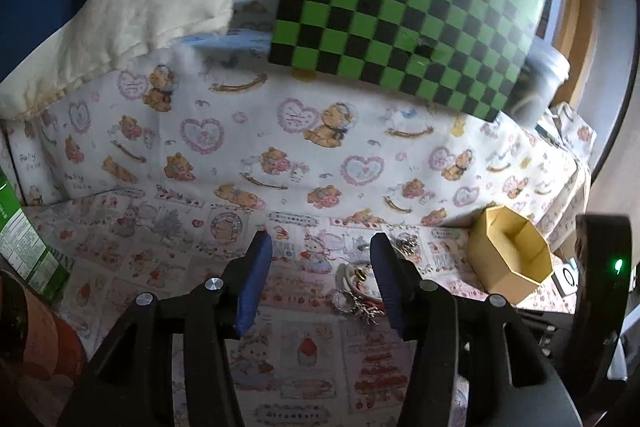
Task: Organize jewelry
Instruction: 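Lower the left tool onto the jewelry pile and grasp a small silver charm, then carry the charm over the yellow hexagonal box and open the left tool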
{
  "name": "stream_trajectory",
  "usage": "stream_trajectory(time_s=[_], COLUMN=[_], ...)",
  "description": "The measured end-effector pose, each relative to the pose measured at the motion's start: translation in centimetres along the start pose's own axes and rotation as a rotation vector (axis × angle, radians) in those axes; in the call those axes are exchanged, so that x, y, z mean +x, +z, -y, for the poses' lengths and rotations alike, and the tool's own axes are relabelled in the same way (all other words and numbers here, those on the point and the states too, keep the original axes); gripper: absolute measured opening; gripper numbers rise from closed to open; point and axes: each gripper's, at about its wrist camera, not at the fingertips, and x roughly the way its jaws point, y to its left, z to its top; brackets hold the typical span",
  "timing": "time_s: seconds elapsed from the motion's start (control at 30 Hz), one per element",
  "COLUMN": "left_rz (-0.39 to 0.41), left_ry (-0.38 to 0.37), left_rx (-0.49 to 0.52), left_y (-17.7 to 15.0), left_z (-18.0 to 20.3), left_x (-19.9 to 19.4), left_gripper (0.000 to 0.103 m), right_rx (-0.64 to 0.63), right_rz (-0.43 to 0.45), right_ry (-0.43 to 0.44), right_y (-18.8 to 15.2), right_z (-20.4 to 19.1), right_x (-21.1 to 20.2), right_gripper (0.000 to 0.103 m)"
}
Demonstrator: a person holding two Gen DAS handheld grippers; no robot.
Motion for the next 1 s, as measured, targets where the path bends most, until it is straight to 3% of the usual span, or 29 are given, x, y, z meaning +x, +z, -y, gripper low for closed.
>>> stream_trajectory(time_s=[0.17, 0.3, 0.4, 0.47, 0.53, 0.6, 0.8, 1.0], left_rz=[-0.094, -0.213, -0.264, -0.277, -0.285, -0.283, -0.248, -0.201], left_ry=[-0.057, -0.11, -0.042, -0.047, -0.081, -0.109, -0.156, -0.223], left_rx=[0.024, 0.031, 0.065, 0.082, 0.067, 0.041, 0.015, 0.001], left_y=[-0.6, -1.5, -2.2, -2.6, -2.7, -2.6, -2.0, -1.3], left_z=[0.8, 1.8, 2.5, 2.8, 2.8, 2.7, 1.9, 2.1], left_x=[1.3, 3.4, 4.5, 4.9, 5.0, 4.7, 2.7, 0.0], left_gripper=[0.049, 0.037, 0.032, 0.026, 0.012, 0.007, 0.007, 0.007], right_rx=[0.035, 0.052, 0.054, 0.049, 0.05, 0.055, 0.078, 0.094], right_rz=[0.063, 0.123, 0.164, 0.163, 0.154, 0.139, 0.155, 0.215], right_ry=[0.005, -0.003, 0.005, 0.006, 0.0, -0.008, -0.001, 0.055], right_y=[-0.2, -0.2, 0.1, 0.2, 0.3, 0.4, 0.1, -0.1], right_z=[1.4, 2.3, 2.4, 2.5, 2.6, 2.8, 3.4, 4.4], right_x=[-3.2, -6.6, -8.2, -8.5, -8.4, -7.9, -8.3, -12.0], right_gripper=[0.006, 0.006, 0.006, 0.006, 0.006, 0.006, 0.006, 0.006])
